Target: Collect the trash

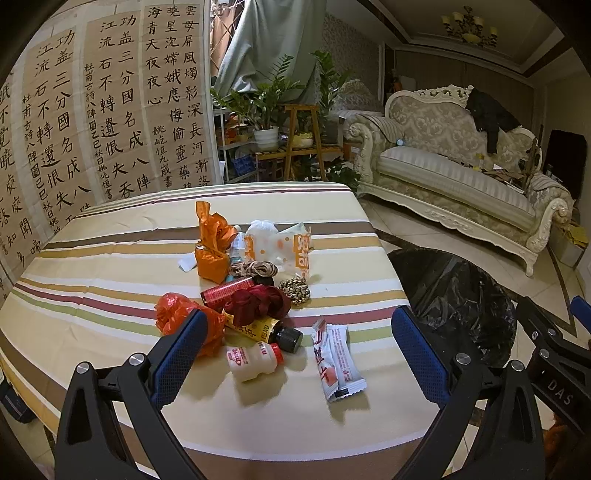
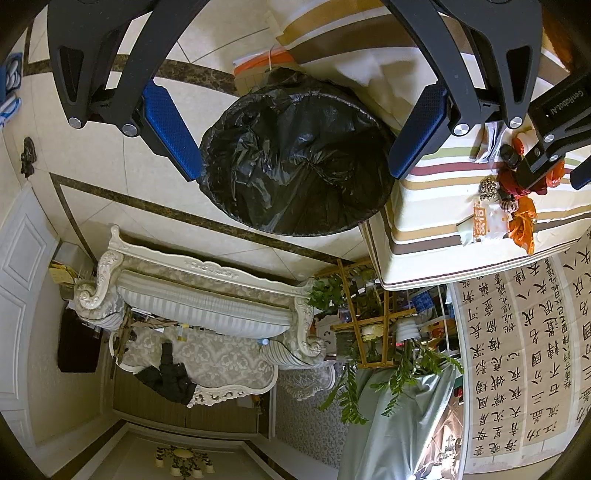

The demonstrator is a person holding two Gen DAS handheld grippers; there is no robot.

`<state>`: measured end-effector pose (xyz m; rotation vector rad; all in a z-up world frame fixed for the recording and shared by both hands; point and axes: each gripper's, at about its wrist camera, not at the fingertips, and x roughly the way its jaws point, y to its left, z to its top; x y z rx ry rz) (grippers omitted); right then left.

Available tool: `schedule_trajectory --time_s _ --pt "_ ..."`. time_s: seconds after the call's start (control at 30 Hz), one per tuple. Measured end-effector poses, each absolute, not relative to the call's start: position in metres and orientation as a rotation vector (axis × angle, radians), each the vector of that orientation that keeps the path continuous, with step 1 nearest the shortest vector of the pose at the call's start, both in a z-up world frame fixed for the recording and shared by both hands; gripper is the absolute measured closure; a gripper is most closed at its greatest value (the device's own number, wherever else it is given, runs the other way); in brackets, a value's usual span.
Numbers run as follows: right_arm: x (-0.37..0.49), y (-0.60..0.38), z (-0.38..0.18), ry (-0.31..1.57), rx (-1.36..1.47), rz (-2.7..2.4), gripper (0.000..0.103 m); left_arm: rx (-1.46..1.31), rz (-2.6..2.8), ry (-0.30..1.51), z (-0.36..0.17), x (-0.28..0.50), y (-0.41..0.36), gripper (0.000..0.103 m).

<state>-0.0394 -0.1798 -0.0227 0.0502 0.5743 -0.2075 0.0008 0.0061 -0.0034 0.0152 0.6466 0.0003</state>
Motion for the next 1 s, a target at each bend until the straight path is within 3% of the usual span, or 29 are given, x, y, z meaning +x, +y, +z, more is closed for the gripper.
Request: schedule_trajectory --time_s 1.0 --pt "-0.0395 -0.1803 -0.0235 0.576 0.048 -0.207 0.004 0.018 -0.004 0.656 -0.0105 0.0007 0.0064 0.006"
